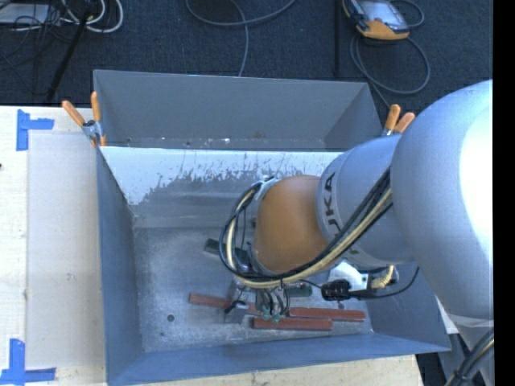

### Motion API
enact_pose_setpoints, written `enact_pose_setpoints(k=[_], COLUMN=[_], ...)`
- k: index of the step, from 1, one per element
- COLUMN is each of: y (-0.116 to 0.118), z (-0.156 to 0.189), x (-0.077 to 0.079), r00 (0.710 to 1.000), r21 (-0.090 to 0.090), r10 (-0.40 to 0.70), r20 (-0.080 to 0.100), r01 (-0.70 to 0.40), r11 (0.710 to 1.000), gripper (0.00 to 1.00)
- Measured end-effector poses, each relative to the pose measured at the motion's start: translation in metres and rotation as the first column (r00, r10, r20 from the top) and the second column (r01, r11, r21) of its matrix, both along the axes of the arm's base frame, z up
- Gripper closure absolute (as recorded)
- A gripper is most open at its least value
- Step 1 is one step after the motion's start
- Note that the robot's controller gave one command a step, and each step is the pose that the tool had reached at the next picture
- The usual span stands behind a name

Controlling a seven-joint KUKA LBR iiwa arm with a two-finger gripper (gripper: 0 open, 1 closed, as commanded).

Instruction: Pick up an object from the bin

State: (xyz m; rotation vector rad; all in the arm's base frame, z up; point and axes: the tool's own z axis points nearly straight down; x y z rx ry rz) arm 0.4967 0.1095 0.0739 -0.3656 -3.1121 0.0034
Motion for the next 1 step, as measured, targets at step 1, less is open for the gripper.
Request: enact_pose_setpoints(k=[1], y=[-0.0004], z=[0.0207], x=[-0.0015], r00=[1.000], r21=[-0.001], r10=[-0.001], r20=[-0.004], r01=[0.001], r11=[1.000], gripper=[1.00])
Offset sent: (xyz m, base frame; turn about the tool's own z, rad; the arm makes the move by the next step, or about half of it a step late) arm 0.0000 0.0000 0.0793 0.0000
